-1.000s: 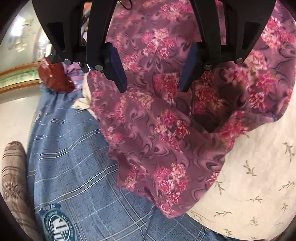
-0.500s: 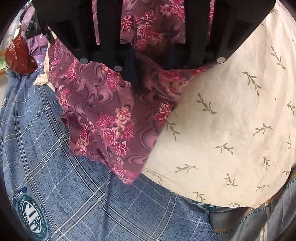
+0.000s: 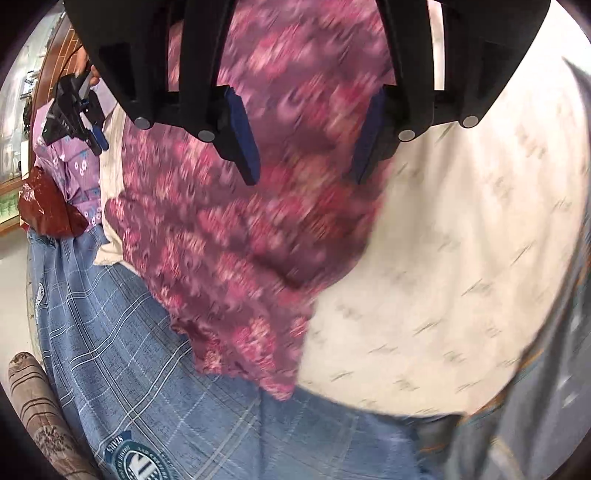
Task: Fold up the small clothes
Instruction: 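Grasp the shirt edge with both grippers and fold it lengthwise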
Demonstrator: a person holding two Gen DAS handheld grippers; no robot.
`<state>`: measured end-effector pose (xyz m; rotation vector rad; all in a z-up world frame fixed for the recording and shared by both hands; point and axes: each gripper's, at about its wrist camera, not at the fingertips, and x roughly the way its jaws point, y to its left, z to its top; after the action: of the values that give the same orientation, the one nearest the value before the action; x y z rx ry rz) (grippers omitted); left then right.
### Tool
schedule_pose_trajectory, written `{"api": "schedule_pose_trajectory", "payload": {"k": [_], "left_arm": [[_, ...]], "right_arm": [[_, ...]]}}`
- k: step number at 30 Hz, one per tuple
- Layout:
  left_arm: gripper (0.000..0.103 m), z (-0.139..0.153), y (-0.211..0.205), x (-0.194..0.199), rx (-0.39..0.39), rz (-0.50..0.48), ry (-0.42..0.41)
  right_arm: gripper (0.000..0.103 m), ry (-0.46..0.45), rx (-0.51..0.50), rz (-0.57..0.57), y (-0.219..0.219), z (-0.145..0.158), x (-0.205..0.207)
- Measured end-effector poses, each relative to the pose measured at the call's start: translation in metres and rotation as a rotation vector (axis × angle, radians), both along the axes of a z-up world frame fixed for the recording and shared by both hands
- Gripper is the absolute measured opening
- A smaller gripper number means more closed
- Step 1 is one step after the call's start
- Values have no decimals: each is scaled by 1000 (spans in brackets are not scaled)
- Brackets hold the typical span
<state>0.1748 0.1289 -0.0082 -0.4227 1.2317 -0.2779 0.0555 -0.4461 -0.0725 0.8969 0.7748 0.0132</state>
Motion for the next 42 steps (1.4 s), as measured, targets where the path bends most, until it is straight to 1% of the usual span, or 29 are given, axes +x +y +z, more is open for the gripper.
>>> {"api": "schedule_pose_trajectory", "payload": {"k": [2, 5, 7, 9, 12, 16, 18, 20, 21, 22, 24, 25, 26, 27, 28, 29, 30, 31, 32, 34, 37, 40, 42], "left_arm": [[55, -2, 13, -17, -6, -3, 18], [57, -6, 28, -48, 18, -24, 26], [59, -13, 31, -62, 23, -51, 40], [59, -21, 33, -72, 21, -79, 64], [59, -30, 38, -86, 21, -86, 81], [59, -43, 47, -100, -27, -74, 117], [59, -46, 48, -109, -29, -90, 115], [64, -47, 45, -118, -25, -103, 108], [69, -47, 43, -122, -28, -115, 107], [71, -48, 40, -125, -26, -131, 104], [71, -49, 31, -135, -7, -184, 91], [70, -49, 28, -139, 1, -206, 80], [66, -49, 25, -143, 8, -224, 68], [39, -48, 23, -148, 12, -237, 53], [9, -48, 23, -149, 11, -239, 56], [3, -50, 24, -149, -5, -235, 73], [3, -52, 28, -149, -44, -223, 87], [3, -51, 31, -149, -59, -211, 92], [3, -48, 33, -150, -72, -206, 91], [3, -35, 37, -151, -128, -205, 59], [3, -9, 41, -146, -210, -189, -11], [3, 7, 38, -132, -269, -174, -38], [3, 13, 33, -116, -308, -164, -39]], "right_arm": [[32, 27, -20, 27, 4, -5, -25], [33, 68, -82, 73, 13, -12, -55], [35, 100, -140, 97, 19, -17, -78], [44, 132, -182, 125, 25, -24, -96], [44, 163, -209, 167, 32, -36, -119], [45, 199, -215, 233, 43, -51, -136], [45, 209, -222, 270, 49, -54, -141], [45, 215, -234, 317, 56, -57, -146], [46, 217, -240, 332, 59, -57, -147], [46, 220, -244, 350, 62, -58, -147], [46, 209, -278, 376, 66, -58, -148], [44, 209, -298, 383, 67, -57, -149], [26, 211, -328, 384, 69, -57, -149], [5, 219, -355, 394, 70, -57, -149], [6, 214, -354, 402, 70, -58, -149], [5, 209, -349, 398, 69, -57, -150], [5, 205, -342, 397, 69, -56, -151], [4, 193, -324, 395, 67, -53, -153], [4, 173, -283, 388, 64, -51, -156], [4, 122, -183, 376, 55, -44, -161], [4, 46, -93, 365, 45, -34, -165], [4, -5, -10, 349, 38, -29, -159], [4, -48, 46, 340, 34, -25, -149]]}}
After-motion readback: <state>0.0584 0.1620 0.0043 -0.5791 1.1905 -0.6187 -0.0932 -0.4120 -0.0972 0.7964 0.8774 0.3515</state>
